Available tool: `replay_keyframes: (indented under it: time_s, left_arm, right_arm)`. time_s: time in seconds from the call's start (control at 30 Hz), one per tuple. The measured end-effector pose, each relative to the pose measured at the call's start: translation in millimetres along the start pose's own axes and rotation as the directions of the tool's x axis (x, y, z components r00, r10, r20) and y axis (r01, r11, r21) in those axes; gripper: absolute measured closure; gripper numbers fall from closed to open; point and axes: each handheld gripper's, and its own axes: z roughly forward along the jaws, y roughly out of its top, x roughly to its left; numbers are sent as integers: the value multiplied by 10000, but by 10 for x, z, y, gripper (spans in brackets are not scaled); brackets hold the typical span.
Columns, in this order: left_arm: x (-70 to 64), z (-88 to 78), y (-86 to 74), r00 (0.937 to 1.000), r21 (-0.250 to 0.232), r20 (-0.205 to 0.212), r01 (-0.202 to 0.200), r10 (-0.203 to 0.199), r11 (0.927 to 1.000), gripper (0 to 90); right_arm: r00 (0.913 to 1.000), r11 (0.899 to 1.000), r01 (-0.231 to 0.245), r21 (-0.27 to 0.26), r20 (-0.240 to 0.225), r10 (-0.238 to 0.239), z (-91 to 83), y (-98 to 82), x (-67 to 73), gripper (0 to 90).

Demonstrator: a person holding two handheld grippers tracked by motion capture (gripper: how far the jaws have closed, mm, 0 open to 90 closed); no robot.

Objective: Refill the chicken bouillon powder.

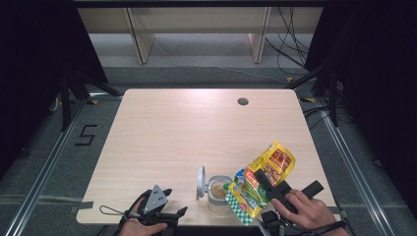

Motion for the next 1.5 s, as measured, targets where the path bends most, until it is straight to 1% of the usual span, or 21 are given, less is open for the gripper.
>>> replay_keyframes:
  time_s: [0.17, 0.2, 0.23, 0.27, 0.4, 0.47, 0.53, 0.57, 0.63, 0.67, 0.73, 0.77, 0.8, 0.87, 0.9, 1.03, 1.07, 1.23, 1.3, 1.33, 1.5]
  left_arm:
    - [1, 1, -1, 10000, -1, -6, 14, -14, 10000, 213]
    - [-7, 7, -1, 9999, -107, 34, 136, -136, 9998, 213]
    - [-8, 7, -1, 9999, -107, 36, 137, -137, 9998, 213]
    - [0, 1, 0, 10000, 3, -10, 9, -9, 10000, 213]
    - [2, 1, 0, 10000, -7, -16, 14, -14, 10000, 213]
    - [0, -1, 0, 10000, -1, -7, 0, 0, 10000, 213]
    - [-1, 4, 0, 10000, -39, 1, 56, -56, 10000, 213]
    - [2, 2, 0, 10000, -7, -10, 19, -19, 10000, 213]
    - [0, 2, 0, 10000, 5, -2, 6, -6, 10000, 213]
    - [-12, 11, -1, 9998, -140, 55, 179, -178, 9997, 214]
    - [-3, 4, 0, 10000, -13, 0, 34, -34, 10000, 213]
    - [-6, 6, -1, 10000, -59, 23, 90, -90, 9999, 213]
    - [-8, 9, -1, 9999, -100, 42, 136, -136, 9999, 213]
    - [-21, 18, -2, 9995, -238, 95, 303, -301, 9993, 213]
    - [-15, 11, -2, 9998, -143, 88, 191, -190, 9997, 213]
    - [-15, 13, -2, 9998, -132, 87, 204, -203, 9997, 213]
    - [-16, 14, -2, 9998, -140, 90, 192, -191, 9997, 213]
    - [-15, 14, -2, 9998, -130, 93, 193, -191, 9997, 213]
    - [-15, 16, -2, 9998, -128, 60, 208, -207, 9997, 213]
    - [-15, 15, -2, 9997, -120, 80, 211, -210, 9997, 213]
    - [-16, 15, -3, 9997, -130, 58, 224, -224, 9997, 213]
  right_arm:
    - [10000, 10000, 22, 9, 7, -22, -2, -3, -3, 614]
    - [10000, 10000, 38, 21, 14, -38, 0, -5, -4, 614]
    - [10000, 10000, 41, 37, -25, -41, 1, -6, -3, 614]
    - [10000, 10000, 33, 50, -20, -32, -1, -7, 0, 614]
    - [10000, 10000, 63, 45, -31, -63, -1, -7, 1, 614]
    - [10000, 10000, -40, 47, -28, 40, -8, -7, 6, 614]
    - [10000, 10000, 92, 25, -3, -92, -2, -3, -3, 614]
    - [9996, 10000, 69, 7, -275, -68, 2, -3, -10, 614]
    - [9996, 10000, 78, -5, -281, -78, 1, -2, -11, 614]
    - [10000, 10000, 51, 66, -21, -51, -5, 0, 1, 614]
    - [10000, 10000, 7, 96, -36, -7, -10, 2, 7, 614]
    - [9996, 10000, 11, 35, -285, -10, -2, 2, -6, 614]
    - [10000, 10000, 38, 52, 11, -38, -7, 3, 2, 614]
    - [10000, 9999, -2, 100, -30, 2, -9, 4, 8, 614]
    - [10000, 10000, 6, 98, -62, -6, -9, 3, 6, 614]
    - [10000, 10000, 67, 68, 21, -67, -7, 2, 0, 615]
    - [9995, 9999, 111, -7, -282, -111, -2, 1, -14, 615]
    - [9995, 10000, 39, 51, -316, -38, -7, -2, -7, 615]
    - [9996, 9999, 111, 3, -267, -111, 1, -1, -13, 615]
    - [10000, 9999, -6, 119, -19, 6, -10, 0, 10, 615]
    - [10000, 10000, 32, 86, 21, -33, -10, 4, 8, 616]
